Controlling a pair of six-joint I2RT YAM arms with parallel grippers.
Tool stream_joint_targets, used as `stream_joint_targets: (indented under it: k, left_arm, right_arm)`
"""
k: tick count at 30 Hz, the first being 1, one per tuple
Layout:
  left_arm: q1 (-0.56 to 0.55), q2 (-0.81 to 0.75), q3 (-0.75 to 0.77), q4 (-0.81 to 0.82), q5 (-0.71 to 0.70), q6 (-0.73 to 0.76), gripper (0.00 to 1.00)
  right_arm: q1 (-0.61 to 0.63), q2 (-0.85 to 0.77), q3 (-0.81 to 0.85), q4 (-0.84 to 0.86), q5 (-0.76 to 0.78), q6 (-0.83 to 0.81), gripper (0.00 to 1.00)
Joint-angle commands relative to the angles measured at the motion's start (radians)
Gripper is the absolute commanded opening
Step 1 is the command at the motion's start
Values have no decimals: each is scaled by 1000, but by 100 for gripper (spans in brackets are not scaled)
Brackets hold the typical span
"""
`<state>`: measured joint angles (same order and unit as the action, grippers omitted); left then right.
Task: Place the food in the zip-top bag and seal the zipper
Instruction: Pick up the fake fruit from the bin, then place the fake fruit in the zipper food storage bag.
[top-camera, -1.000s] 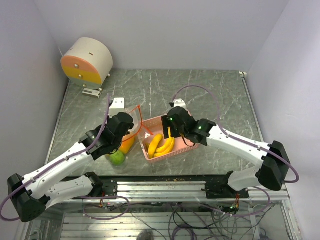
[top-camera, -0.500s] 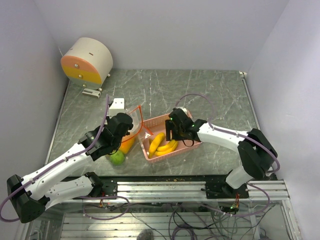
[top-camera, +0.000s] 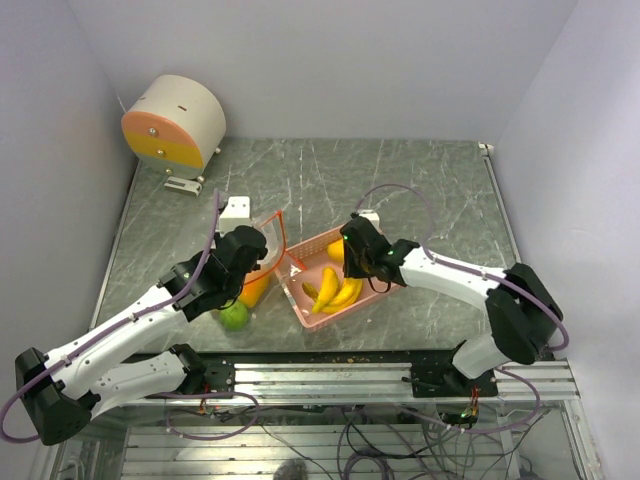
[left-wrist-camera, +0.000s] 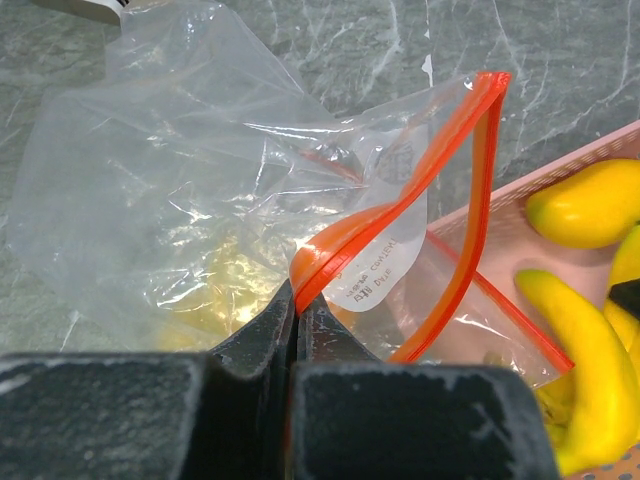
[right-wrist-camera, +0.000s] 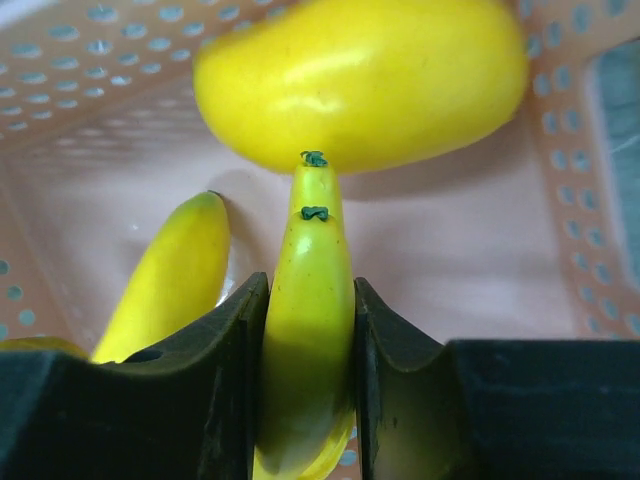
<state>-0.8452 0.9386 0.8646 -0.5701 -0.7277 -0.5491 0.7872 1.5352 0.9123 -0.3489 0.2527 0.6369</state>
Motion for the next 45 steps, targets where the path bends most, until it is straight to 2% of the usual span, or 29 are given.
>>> stream_joint_targets:
  k: [1, 7, 14, 21, 26, 33, 45]
  left_arm:
    - [6, -2, 5, 32, 4, 14, 7]
    - [5, -12, 24, 7, -12, 24, 7]
    - [5, -15, 44, -11, -10, 23, 7]
    - [6, -12, 48, -10, -12, 26, 7]
    - [5, -15, 51, -2, 6, 30, 7]
    - [5, -2, 98, -9, 20, 44, 7]
    - [5, -6, 110, 13, 59, 46, 7]
  right_arm:
    - [25, -96, 54, -33, 143, -55, 10]
    - [77, -159, 96, -50, 289, -127, 8]
    - [114, -188, 151, -79, 368, -210, 7]
    - [116, -294, 189, -56, 273, -281, 7]
    - [115, -335, 191, -36, 267, -282, 7]
    - [117, -310, 250, 80, 189, -277, 6]
    - [129, -210, 305, 260, 217, -182, 5]
